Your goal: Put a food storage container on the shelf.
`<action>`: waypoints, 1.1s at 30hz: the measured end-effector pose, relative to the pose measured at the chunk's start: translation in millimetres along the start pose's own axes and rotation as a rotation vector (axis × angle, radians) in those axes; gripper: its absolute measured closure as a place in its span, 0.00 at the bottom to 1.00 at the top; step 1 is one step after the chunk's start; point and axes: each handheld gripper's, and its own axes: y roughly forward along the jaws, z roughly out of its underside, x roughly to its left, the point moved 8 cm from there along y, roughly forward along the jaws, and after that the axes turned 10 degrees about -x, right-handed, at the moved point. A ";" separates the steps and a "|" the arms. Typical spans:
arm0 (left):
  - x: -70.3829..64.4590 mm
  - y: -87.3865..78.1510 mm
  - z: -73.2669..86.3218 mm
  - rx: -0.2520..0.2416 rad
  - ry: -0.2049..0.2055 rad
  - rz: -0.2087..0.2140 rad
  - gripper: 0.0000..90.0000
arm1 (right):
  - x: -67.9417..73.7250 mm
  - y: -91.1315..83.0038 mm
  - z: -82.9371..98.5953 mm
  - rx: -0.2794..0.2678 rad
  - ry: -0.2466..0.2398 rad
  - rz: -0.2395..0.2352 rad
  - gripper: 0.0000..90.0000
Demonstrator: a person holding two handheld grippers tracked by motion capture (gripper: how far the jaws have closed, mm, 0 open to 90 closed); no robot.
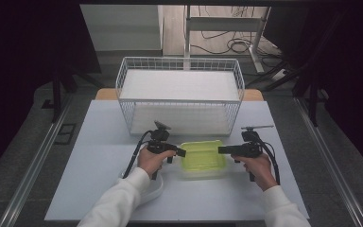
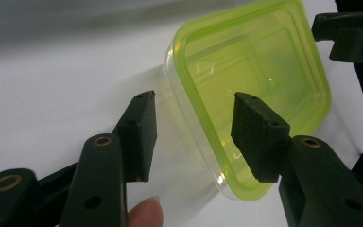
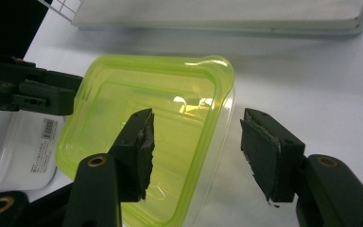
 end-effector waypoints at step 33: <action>-10.1 1.8 0.8 -0.012 -0.029 0.066 0.86 | -2.4 -3.1 8.0 0.039 0.102 -0.083 0.86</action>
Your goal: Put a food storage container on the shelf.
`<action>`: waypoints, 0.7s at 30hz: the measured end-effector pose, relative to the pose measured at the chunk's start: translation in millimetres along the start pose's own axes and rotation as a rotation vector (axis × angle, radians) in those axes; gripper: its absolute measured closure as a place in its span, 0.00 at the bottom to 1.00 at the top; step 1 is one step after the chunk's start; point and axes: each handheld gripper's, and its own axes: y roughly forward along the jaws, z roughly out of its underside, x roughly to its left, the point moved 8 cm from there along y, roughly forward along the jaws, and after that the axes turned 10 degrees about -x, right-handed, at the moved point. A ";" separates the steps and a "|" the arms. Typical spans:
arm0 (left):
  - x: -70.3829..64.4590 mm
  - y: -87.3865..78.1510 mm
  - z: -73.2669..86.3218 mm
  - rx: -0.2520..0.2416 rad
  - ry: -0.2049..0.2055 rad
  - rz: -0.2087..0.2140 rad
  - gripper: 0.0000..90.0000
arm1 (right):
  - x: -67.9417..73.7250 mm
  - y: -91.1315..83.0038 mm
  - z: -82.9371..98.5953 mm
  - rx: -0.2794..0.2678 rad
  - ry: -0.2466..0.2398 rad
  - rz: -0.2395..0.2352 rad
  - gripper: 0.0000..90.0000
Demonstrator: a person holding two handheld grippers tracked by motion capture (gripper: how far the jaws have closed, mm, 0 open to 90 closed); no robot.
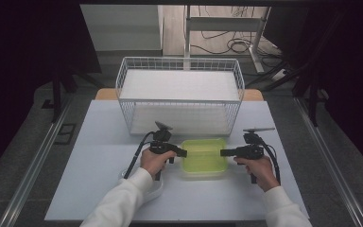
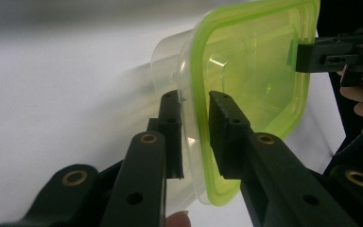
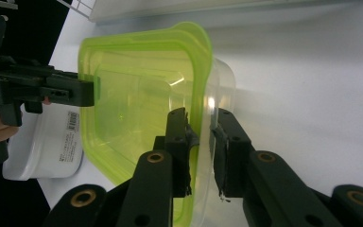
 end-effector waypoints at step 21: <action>-26.6 -46.7 -8.7 -0.137 0.118 0.041 0.88 | 42.3 -27.1 -15.2 -0.109 -0.156 -0.026 0.87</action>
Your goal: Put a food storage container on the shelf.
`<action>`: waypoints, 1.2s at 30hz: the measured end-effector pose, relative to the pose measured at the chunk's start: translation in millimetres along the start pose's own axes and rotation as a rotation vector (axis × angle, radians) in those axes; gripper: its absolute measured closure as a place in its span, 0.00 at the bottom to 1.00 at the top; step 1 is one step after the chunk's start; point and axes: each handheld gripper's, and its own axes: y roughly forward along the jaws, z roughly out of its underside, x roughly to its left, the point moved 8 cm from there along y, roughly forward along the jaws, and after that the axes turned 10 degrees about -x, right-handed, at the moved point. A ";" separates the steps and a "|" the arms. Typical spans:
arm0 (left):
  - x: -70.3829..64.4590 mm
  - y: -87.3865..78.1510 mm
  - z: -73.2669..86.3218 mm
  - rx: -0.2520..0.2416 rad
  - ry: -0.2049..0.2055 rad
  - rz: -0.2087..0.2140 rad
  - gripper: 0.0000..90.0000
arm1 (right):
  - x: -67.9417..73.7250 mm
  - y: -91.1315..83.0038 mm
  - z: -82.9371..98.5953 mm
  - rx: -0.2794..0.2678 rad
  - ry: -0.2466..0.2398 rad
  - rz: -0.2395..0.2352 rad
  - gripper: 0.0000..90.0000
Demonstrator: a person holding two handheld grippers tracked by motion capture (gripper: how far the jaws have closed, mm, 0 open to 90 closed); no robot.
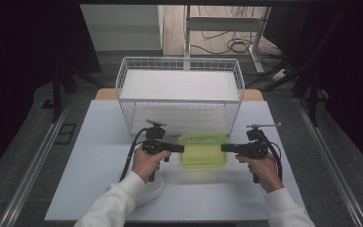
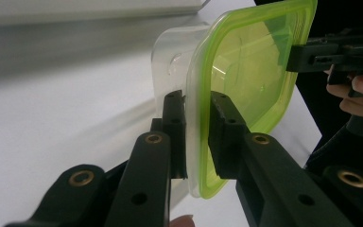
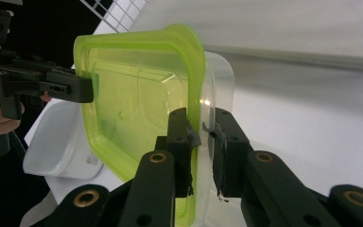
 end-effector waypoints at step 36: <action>-21.1 -65.7 -35.6 -0.153 0.121 0.018 0.89 | 65.7 -17.8 -39.4 -0.164 -0.179 -0.049 0.86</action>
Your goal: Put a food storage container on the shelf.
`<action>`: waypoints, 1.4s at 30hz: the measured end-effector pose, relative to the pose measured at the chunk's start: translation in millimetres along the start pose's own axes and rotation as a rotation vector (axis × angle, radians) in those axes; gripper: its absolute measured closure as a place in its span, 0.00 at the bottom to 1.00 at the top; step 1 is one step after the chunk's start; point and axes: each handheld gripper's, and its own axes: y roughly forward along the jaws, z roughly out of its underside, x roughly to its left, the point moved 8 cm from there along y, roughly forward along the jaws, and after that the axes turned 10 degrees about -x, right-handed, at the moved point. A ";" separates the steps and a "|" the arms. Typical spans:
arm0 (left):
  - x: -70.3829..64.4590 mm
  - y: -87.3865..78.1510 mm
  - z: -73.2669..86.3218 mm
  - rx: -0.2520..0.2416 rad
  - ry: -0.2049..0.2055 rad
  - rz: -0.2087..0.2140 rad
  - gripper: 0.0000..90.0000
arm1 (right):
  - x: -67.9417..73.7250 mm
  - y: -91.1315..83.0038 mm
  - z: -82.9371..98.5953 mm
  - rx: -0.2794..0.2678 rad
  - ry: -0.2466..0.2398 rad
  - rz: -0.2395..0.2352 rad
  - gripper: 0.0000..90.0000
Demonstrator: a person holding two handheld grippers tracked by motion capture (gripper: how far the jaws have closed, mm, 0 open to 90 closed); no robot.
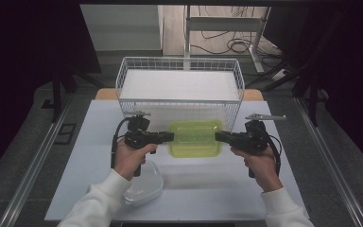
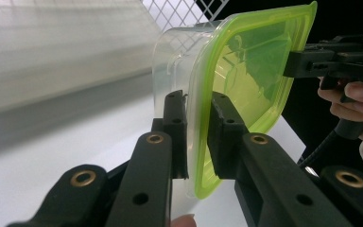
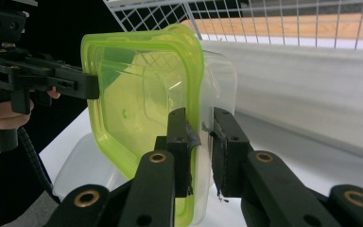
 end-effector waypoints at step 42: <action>4.8 -26.2 -72.4 -0.088 0.062 -0.006 0.88 | 19.9 21.0 -69.1 -0.083 -0.066 -0.044 0.86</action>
